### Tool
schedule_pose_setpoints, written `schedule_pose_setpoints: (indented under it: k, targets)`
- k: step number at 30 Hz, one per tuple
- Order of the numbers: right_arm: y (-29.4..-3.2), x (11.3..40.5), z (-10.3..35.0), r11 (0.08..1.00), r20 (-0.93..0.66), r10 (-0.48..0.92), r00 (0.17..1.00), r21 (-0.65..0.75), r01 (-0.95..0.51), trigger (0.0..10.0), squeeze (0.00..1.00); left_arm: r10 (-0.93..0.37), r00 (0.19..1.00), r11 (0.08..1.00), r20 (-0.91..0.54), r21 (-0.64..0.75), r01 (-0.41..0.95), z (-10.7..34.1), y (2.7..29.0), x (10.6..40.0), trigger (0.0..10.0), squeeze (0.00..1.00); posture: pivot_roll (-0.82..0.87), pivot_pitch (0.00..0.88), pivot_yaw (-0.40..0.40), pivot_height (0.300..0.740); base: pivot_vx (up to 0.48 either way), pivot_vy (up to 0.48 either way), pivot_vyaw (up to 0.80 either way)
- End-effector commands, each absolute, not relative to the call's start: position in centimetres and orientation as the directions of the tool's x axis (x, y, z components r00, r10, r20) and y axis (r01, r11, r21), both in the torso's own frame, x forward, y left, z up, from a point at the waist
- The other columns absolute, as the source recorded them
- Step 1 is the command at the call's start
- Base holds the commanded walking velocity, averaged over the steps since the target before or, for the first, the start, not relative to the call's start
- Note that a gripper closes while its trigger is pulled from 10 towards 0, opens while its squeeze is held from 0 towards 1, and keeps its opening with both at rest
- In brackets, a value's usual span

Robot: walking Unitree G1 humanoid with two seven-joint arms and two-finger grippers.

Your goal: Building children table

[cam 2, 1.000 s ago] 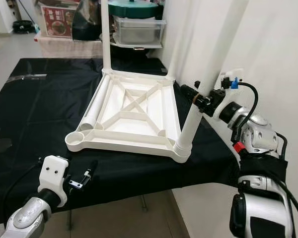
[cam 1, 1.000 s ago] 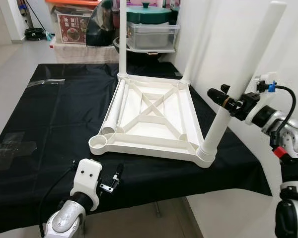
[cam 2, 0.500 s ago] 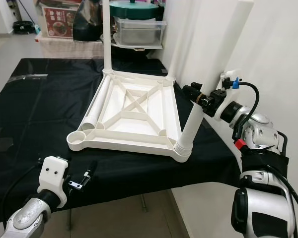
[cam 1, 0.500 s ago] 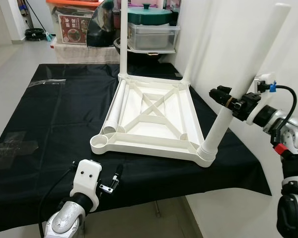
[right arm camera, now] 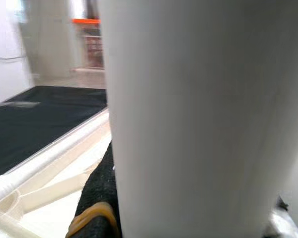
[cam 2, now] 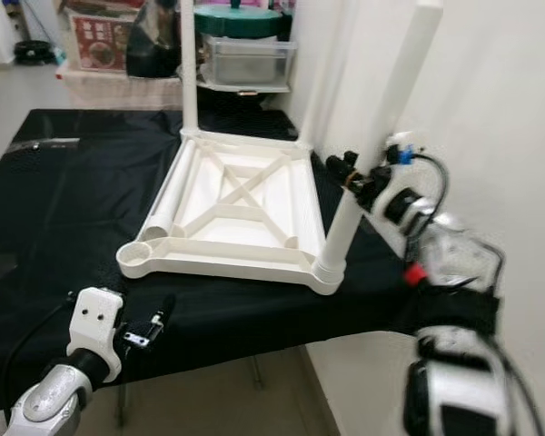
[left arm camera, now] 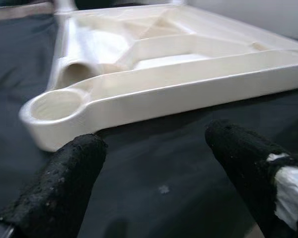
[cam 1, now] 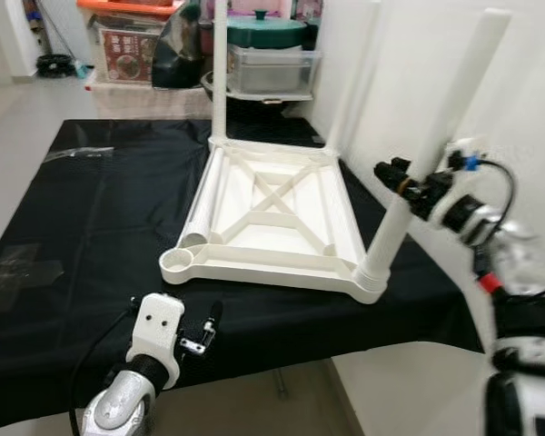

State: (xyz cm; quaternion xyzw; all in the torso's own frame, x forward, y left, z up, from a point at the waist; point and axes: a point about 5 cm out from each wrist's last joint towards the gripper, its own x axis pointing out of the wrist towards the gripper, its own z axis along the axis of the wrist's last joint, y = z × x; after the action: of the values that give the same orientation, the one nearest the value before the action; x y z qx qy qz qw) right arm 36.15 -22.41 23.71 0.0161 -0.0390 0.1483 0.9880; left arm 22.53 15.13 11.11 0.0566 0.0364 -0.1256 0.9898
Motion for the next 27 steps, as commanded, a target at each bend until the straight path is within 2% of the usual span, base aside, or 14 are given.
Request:
schedule_pose_setpoints:
  k: [1,4,10,16,19,27]
  targets:
    - [-22.7,36.0,22.0,0.973,0.001,0.231,0.973,0.020,-0.230,0.0,0.00,-0.239,0.966,0.963,-0.097,0.107,0.249,10.9,15.2,22.5,10.0,0.00,0.01,0.000,-0.112,0.740,0.000,0.000,0.00]
    - [-20.7,35.0,19.9,0.999,-0.059,0.008,0.998,0.032,-0.006,0.0,0.00,-0.239,0.967,0.963,-0.092,0.106,0.248,11.0,15.1,22.6,10.0,0.00,0.01,0.000,-0.115,0.740,0.000,0.000,0.00]
    - [-18.2,34.3,18.4,0.988,-0.139,-0.146,0.979,0.029,0.152,0.0,0.00,-0.241,0.966,0.963,-0.090,0.104,0.250,11.0,14.9,22.7,10.0,0.00,0.01,0.000,-0.116,0.740,0.000,0.000,0.00]
    - [-16.5,35.6,18.7,0.986,-0.187,-0.158,0.970,0.024,0.165,0.0,0.00,-0.246,0.965,0.962,-0.087,0.099,0.254,11.0,14.6,22.9,10.0,0.00,0.01,0.000,-0.121,0.740,0.000,0.000,0.00]
    - [-16.9,36.7,19.0,0.981,-0.219,-0.174,0.960,0.047,0.188,0.0,0.00,-0.239,0.967,0.964,-0.086,0.097,0.247,10.9,14.7,22.9,10.0,0.00,0.02,0.000,-0.138,0.740,0.000,0.000,0.00]
    - [-17.4,36.6,18.8,0.969,-0.246,-0.225,0.943,0.046,0.243,0.0,0.00,-0.229,0.970,0.967,-0.087,0.097,0.237,10.8,14.9,22.7,10.0,0.00,0.02,0.000,-0.141,0.740,0.000,0.000,0.00]
